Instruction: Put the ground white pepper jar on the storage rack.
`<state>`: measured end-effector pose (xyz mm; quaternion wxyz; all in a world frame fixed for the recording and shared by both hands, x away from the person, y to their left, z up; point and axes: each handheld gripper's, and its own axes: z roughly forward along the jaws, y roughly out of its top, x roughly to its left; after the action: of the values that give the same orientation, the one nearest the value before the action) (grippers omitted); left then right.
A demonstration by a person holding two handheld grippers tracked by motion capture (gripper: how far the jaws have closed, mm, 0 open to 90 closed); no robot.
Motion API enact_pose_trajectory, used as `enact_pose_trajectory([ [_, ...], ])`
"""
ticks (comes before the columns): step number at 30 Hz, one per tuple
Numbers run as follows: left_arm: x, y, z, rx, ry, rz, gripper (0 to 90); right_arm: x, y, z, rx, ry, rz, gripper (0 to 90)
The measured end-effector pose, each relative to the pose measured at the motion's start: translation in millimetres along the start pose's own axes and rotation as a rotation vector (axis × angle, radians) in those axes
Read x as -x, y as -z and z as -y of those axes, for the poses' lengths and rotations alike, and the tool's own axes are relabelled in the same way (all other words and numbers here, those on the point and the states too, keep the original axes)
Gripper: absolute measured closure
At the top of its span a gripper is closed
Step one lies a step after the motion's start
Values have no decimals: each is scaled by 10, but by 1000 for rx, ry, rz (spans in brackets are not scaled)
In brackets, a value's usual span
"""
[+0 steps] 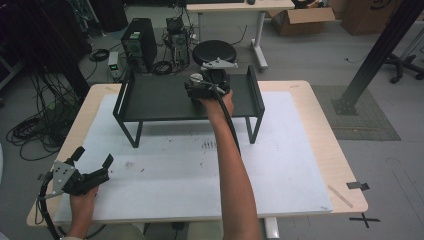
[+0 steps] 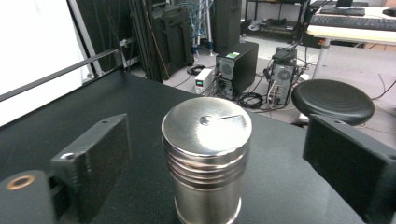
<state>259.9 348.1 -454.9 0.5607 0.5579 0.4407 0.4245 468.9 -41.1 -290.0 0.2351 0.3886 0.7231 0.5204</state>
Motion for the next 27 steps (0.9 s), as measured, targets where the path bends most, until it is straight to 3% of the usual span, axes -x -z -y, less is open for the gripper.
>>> enact_pose_trajectory([
  [10,5,-5,-1,-5,-5,-1,2,26,177,-29,19,23,0,1],
  [27,11,-19,-6,-18,-10,-2,2,81,567,-52,72,42,-27,3],
])
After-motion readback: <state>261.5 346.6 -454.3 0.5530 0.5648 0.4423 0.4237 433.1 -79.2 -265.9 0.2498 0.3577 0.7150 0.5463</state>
